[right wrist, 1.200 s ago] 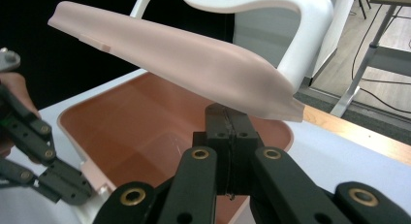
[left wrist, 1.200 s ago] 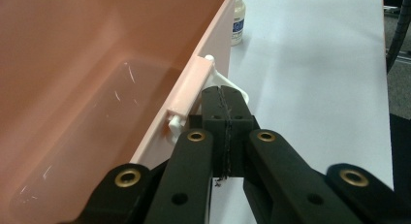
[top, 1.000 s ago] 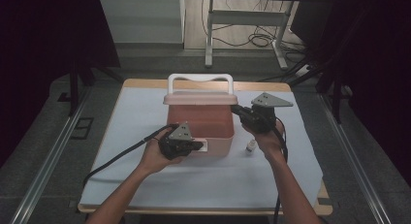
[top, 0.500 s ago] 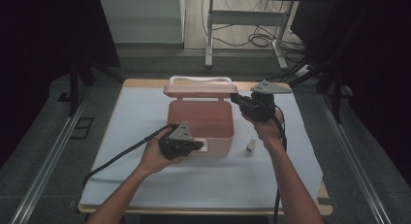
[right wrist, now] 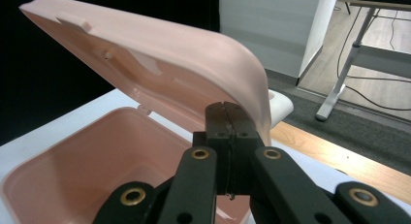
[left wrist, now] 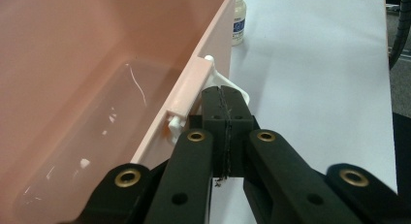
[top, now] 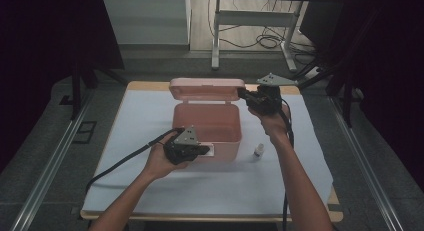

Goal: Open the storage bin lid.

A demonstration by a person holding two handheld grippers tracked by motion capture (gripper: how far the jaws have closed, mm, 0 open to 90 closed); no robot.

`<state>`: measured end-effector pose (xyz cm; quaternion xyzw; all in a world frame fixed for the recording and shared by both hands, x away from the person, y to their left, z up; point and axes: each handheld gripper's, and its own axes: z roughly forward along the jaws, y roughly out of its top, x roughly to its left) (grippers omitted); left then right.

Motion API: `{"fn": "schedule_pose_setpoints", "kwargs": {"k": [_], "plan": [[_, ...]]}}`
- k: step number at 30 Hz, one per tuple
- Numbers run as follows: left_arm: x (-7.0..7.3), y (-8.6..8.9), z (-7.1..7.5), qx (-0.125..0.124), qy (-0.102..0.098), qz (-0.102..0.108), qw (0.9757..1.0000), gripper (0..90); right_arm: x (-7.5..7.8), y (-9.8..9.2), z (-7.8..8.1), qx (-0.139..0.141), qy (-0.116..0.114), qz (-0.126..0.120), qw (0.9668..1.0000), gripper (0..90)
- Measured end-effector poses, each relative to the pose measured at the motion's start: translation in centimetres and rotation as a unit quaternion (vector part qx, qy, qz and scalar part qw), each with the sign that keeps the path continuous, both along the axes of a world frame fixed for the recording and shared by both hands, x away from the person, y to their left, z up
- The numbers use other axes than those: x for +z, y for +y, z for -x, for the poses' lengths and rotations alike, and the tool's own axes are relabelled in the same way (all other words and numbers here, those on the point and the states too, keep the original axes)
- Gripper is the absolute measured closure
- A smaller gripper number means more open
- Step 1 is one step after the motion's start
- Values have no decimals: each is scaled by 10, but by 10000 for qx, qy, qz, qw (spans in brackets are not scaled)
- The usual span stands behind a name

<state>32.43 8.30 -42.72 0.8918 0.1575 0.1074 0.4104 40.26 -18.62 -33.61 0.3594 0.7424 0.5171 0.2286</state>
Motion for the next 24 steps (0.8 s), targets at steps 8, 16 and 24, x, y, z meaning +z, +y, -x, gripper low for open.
{"fn": "schedule_pose_setpoints", "kwargs": {"k": [8,16,24], "plan": [[0,0,-1,-22,2,-5,10000,900,0,1,-11,-65,42,21,10000,899],[0,0,0,-25,-2,-2,10000,900,-2,2,-25,-146,80,31,9999,898],[0,0,-1,-28,1,16,10000,900,-4,3,-37,-215,104,2,9997,898]]}}
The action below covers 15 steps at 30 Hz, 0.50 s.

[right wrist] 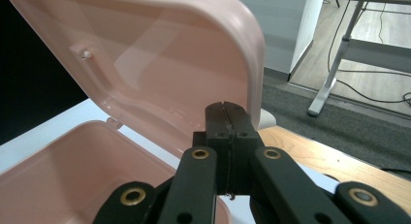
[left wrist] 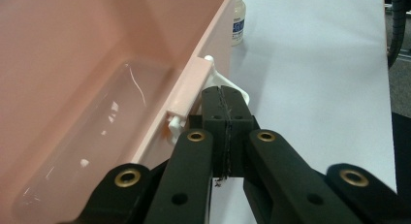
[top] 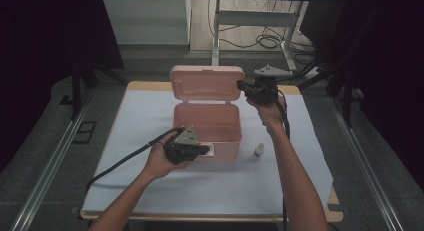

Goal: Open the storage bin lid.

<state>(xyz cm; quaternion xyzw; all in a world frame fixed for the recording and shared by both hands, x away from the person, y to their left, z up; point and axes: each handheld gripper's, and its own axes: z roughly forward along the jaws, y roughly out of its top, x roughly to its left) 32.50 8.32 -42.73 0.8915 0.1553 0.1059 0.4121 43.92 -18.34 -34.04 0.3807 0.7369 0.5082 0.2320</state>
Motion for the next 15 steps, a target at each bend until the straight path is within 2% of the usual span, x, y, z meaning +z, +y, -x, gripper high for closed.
{"fn": "schedule_pose_setpoints", "kwargs": {"k": [15], "plan": [[0,0,1,13,-4,0,10000,900,-11,1,-19,-134,168,24,9998,898]]}}
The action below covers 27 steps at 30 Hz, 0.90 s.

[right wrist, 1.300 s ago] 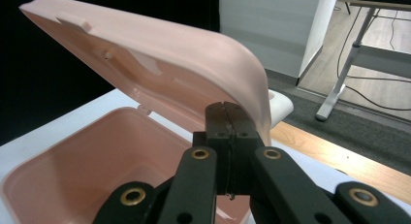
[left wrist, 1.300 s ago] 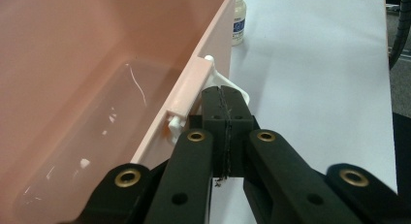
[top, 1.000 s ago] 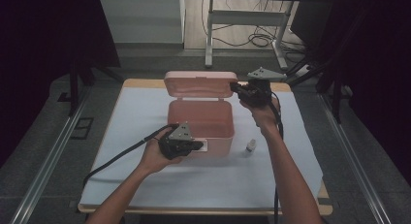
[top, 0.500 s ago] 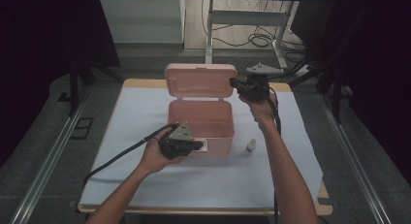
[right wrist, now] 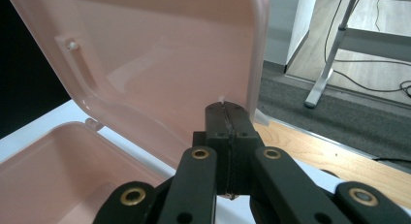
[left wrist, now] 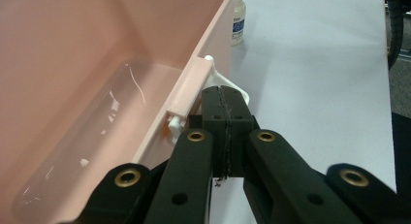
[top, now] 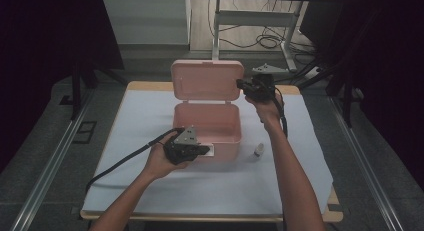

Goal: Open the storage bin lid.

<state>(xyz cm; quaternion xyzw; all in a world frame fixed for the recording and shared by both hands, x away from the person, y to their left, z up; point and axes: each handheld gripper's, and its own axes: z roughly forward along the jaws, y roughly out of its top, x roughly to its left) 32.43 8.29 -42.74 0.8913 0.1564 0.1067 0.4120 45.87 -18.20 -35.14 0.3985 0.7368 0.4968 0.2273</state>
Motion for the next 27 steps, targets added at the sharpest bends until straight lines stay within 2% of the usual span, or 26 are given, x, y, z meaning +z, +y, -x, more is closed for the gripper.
{"fn": "schedule_pose_setpoints", "kwargs": {"k": [13,27], "plan": [[0,0,0,5,14,14,10000,900,-13,-2,-10,-75,215,32,9997,898],[-1,1,0,-9,19,25,10000,900,-13,-4,-7,-47,218,83,9997,897]]}}
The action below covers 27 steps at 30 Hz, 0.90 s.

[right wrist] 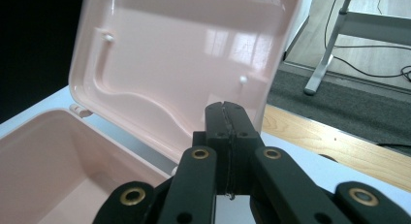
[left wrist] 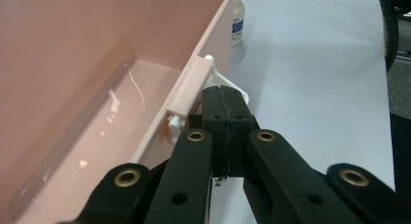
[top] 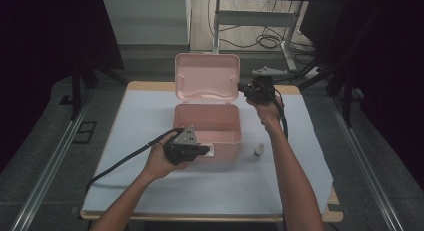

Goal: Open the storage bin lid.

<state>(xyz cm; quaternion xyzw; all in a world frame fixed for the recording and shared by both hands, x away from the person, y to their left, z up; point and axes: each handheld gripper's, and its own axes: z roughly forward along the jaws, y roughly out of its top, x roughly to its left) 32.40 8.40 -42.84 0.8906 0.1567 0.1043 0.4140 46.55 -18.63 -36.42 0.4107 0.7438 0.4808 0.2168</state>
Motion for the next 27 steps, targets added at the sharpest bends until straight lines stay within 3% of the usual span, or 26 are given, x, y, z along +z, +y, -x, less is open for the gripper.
{"fn": "schedule_pose_setpoints", "kwargs": {"k": [15,27], "plan": [[0,0,0,12,16,7,10000,900,-3,-11,8,4,49,63,10000,897],[-1,1,0,18,51,30,10000,900,-8,-20,21,167,102,99,9998,887]]}}
